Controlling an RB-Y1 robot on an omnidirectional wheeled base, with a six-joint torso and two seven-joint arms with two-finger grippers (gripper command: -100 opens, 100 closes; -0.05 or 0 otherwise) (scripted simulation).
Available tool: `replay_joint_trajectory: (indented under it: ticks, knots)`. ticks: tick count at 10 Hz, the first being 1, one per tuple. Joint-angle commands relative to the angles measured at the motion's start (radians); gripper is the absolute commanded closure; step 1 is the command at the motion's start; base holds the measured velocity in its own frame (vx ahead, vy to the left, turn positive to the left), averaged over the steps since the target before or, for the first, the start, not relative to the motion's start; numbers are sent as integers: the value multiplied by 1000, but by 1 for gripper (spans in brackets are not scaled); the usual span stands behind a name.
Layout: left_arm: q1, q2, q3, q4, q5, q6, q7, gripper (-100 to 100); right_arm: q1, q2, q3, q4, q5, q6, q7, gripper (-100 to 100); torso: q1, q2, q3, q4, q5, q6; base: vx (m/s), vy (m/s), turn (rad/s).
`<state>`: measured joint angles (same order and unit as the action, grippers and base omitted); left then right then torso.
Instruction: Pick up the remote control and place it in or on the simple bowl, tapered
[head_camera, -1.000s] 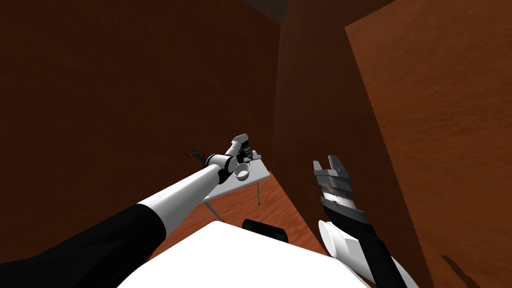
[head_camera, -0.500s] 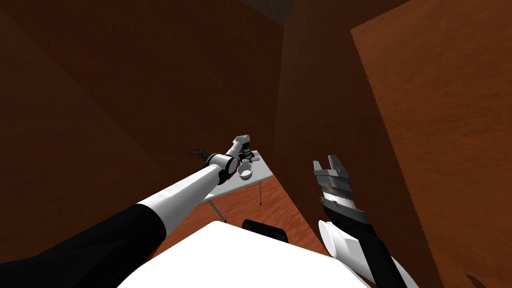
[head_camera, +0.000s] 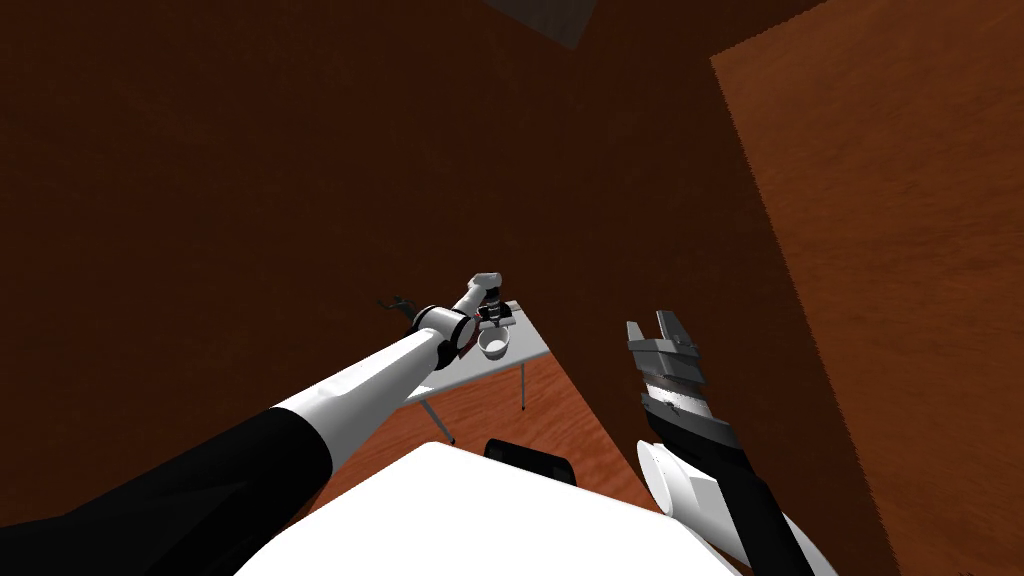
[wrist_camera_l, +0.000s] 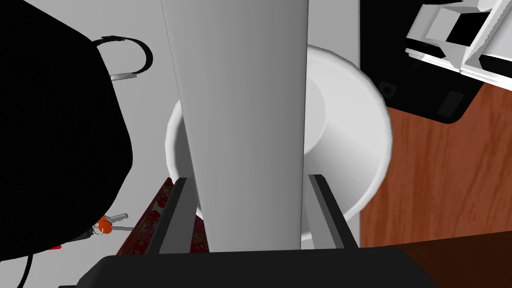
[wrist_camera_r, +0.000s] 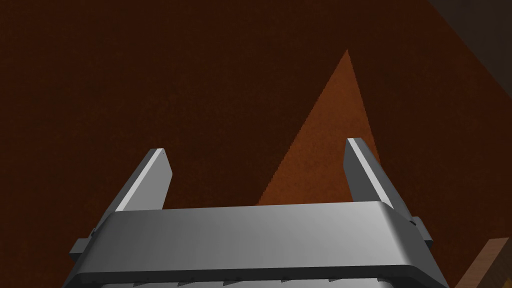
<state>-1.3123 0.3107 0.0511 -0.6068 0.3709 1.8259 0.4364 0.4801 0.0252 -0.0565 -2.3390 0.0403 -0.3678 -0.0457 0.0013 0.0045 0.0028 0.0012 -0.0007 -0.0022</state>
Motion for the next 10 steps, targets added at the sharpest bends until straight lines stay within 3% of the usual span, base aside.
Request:
replay_joint_trajectory:
  ticks: [1,3,4,5,9,10]
  knots:
    - [11,-1,-27,-13,-9,39,14,100,0,0,0,0,0,0,0,0,0,0,0,0,0,0,-8,26,17]
    - [13,0,-43,-10,-15,69,20,100,0,0,0,0,0,0,0,0,0,0,0,0,0,0,-3,18,12]
    - [11,1,-38,-8,-14,56,17,100,0,0,0,0,0,0,0,0,-1,0,0,0,0,1,-2,6,5]
    - [12,0,-39,-7,-14,61,19,-100,0,0,0,0,0,0,0,0,-2,-1,0,0,-1,1,0,0,0]
    - [12,1,-39,-6,-14,61,19,-100,0,0,0,0,0,0,0,0,-3,-1,0,0,-1,1,0,0,0]
    - [12,1,-39,-6,-14,61,19,0,0,0,0,0,0,0,0,0,-3,-1,0,0,-1,1,0,0,0]
